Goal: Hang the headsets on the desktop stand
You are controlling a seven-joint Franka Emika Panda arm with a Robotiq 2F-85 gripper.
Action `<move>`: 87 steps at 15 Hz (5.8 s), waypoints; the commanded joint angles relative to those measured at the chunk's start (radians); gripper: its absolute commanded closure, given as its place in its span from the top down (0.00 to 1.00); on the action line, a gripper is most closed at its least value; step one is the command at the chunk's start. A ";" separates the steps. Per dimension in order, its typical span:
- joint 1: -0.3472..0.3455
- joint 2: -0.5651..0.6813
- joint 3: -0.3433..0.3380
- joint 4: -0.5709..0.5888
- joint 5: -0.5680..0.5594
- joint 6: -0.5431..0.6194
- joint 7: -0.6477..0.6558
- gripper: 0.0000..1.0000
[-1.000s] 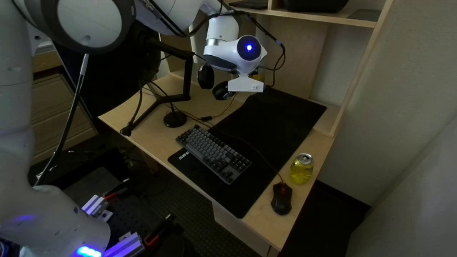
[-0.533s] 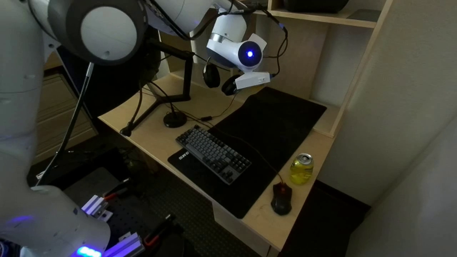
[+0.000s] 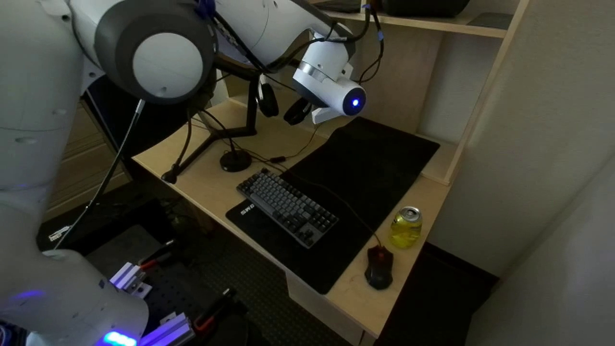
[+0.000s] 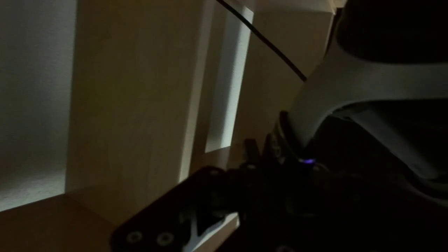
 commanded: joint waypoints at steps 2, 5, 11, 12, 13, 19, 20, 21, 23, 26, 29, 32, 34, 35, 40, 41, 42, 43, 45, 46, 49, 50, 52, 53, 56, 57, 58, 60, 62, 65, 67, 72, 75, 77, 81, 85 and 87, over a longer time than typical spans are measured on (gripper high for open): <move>0.103 -0.018 -0.149 0.007 0.062 -0.120 -0.001 0.20; 0.137 0.001 -0.198 0.018 0.145 -0.131 -0.089 0.05; 0.247 0.117 -0.344 0.233 0.274 -0.350 -0.242 0.05; 0.253 0.140 -0.359 0.280 0.263 -0.391 -0.235 0.05; 0.247 0.144 -0.364 0.269 0.252 -0.463 -0.230 0.05; 0.279 0.117 -0.401 0.210 0.280 -0.397 -0.221 0.20; 0.279 0.117 -0.401 0.210 0.280 -0.397 -0.221 0.20; 0.279 0.117 -0.401 0.210 0.280 -0.397 -0.221 0.20; 0.279 0.117 -0.401 0.210 0.280 -0.397 -0.221 0.20; 0.279 0.117 -0.401 0.210 0.280 -0.397 -0.221 0.20; 0.279 0.117 -0.401 0.210 0.280 -0.397 -0.221 0.20; 0.274 0.123 -0.399 0.200 0.256 -0.451 -0.222 0.05; 0.257 0.111 -0.385 0.226 0.248 -0.579 -0.224 0.05; 0.253 0.087 -0.387 0.208 0.248 -0.636 -0.225 0.05; 0.216 -0.035 -0.391 0.186 0.287 -0.926 -0.226 0.05; 0.214 -0.055 -0.397 0.195 0.279 -0.985 -0.225 0.05; 0.207 -0.073 -0.405 0.205 0.270 -1.045 -0.225 0.05; 0.188 -0.084 -0.415 0.221 0.269 -1.115 -0.225 0.05; 0.220 -0.061 -0.440 0.230 0.282 -1.101 -0.222 0.20; 0.208 -0.074 -0.448 0.238 0.282 -1.144 -0.221 0.20; 0.202 -0.070 -0.472 0.257 0.232 -1.201 -0.217 0.05; 0.209 -0.070 -0.475 0.257 0.208 -1.222 -0.218 0.05; 0.217 -0.067 -0.476 0.295 0.156 -1.293 -0.220 0.05; 0.216 -0.066 -0.474 0.316 0.142 -1.328 -0.220 0.05; 0.260 -0.057 -0.450 0.358 0.153 -1.317 -0.221 0.05; 0.236 -0.079 -0.456 0.302 0.156 -1.349 -0.220 0.05; 0.244 -0.064 -0.462 0.324 0.159 -1.322 -0.219 0.20; 0.254 -0.063 -0.460 0.320 0.158 -1.328 -0.219 0.20; 0.248 -0.061 -0.463 0.318 0.158 -1.332 -0.219 0.20; 0.245 -0.062 -0.464 0.318 0.158 -1.334 -0.219 0.20; 0.245 -0.061 -0.464 0.318 0.158 -1.334 -0.219 0.20; 0.245 -0.062 -0.464 0.318 0.158 -1.335 -0.219 0.05; 0.279 -0.017 -0.440 0.341 0.113 -1.390 -0.218 0.05; 0.325 0.005 -0.402 0.391 0.132 -1.402 -0.220 0.05; 0.453 0.062 -0.339 0.560 0.162 -1.321 -0.222 0.05; 0.490 0.041 -0.327 0.527 0.148 -1.287 -0.220 0.20; 0.500 0.041 -0.340 0.526 0.126 -1.272 -0.221 0.05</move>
